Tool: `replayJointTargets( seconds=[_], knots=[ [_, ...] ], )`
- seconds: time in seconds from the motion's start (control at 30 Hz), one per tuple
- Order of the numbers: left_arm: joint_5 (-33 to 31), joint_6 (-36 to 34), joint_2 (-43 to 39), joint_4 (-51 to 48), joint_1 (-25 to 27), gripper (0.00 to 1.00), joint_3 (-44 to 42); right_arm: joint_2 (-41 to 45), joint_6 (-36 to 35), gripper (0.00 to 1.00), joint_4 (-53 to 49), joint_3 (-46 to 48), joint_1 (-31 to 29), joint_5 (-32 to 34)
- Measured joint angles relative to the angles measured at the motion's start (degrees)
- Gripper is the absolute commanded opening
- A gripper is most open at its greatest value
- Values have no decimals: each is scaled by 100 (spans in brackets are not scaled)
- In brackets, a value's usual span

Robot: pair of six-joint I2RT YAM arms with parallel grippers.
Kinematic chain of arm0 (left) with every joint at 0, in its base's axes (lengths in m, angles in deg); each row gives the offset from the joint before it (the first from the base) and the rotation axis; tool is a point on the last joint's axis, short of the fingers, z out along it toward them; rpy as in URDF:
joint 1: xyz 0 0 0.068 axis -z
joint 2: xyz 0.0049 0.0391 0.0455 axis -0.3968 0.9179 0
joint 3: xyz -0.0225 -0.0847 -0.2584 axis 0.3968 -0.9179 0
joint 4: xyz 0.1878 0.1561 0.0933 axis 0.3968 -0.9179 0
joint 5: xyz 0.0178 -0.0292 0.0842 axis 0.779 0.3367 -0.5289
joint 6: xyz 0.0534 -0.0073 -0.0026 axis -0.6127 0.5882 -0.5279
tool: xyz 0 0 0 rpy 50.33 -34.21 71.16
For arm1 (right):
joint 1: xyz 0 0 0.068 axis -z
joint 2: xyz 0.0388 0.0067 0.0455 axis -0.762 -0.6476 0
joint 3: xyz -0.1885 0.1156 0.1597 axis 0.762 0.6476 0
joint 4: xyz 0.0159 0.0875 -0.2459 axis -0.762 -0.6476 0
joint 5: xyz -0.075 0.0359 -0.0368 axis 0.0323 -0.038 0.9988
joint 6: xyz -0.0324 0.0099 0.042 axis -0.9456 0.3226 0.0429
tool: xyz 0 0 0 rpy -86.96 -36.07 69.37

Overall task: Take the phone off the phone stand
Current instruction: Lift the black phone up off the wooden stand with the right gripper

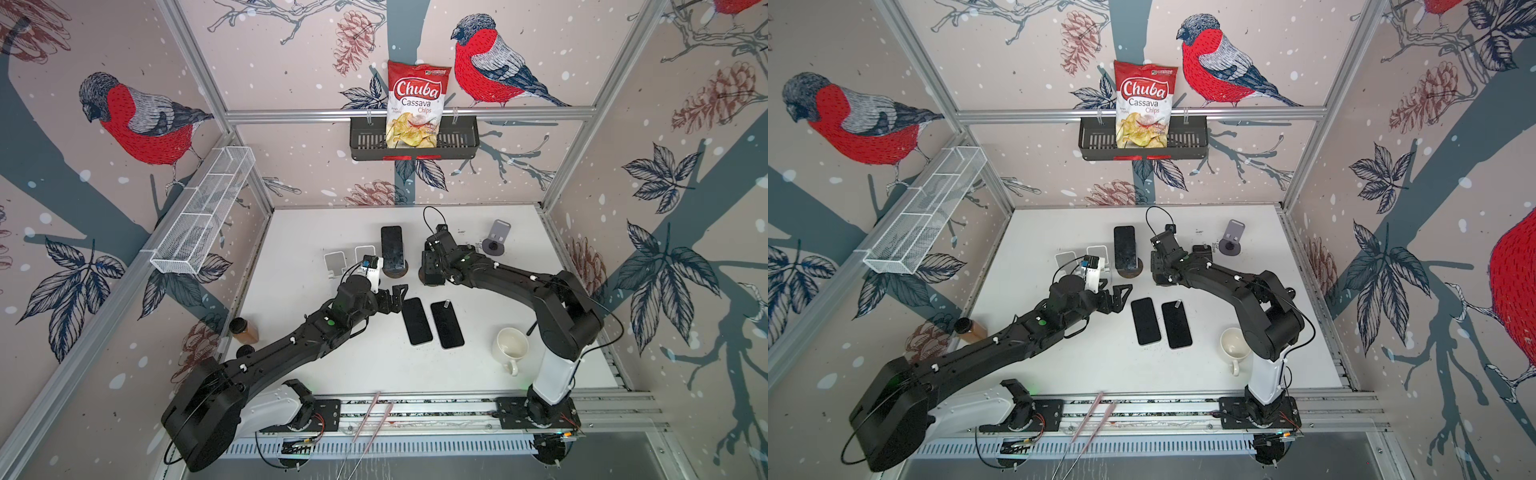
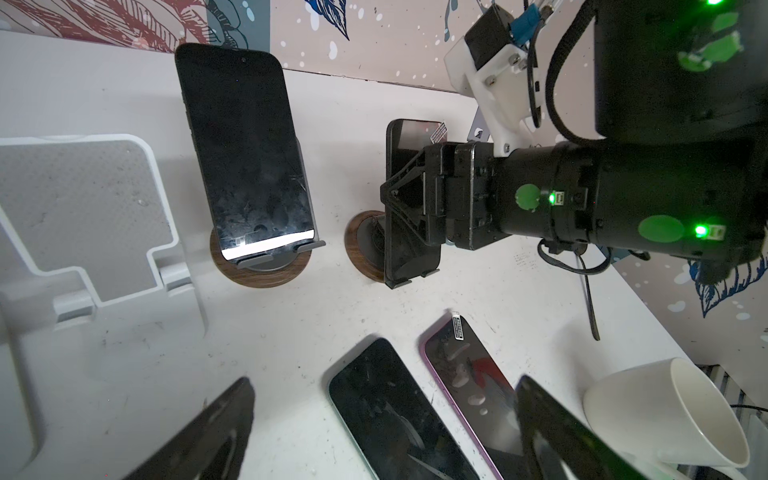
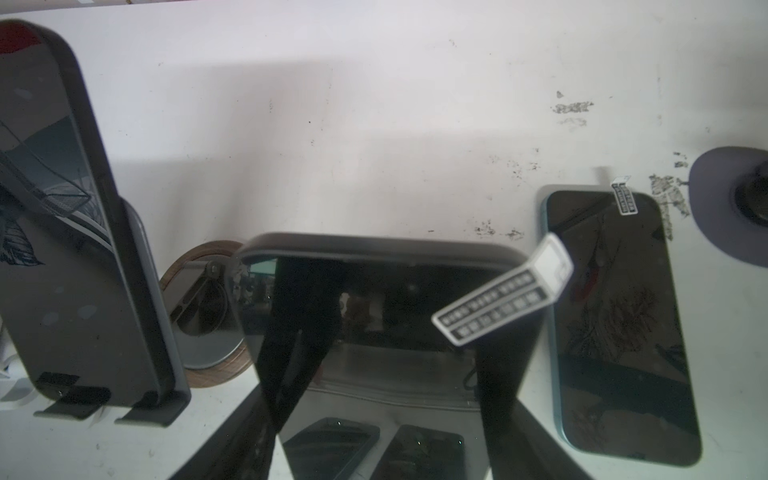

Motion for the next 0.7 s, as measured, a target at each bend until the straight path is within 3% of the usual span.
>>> replayJointTargets(
  seconds=[0.7],
  knots=[
    [0, 2, 26, 2, 0, 96, -13, 682, -334, 67, 105, 328, 42, -173]
  ],
)
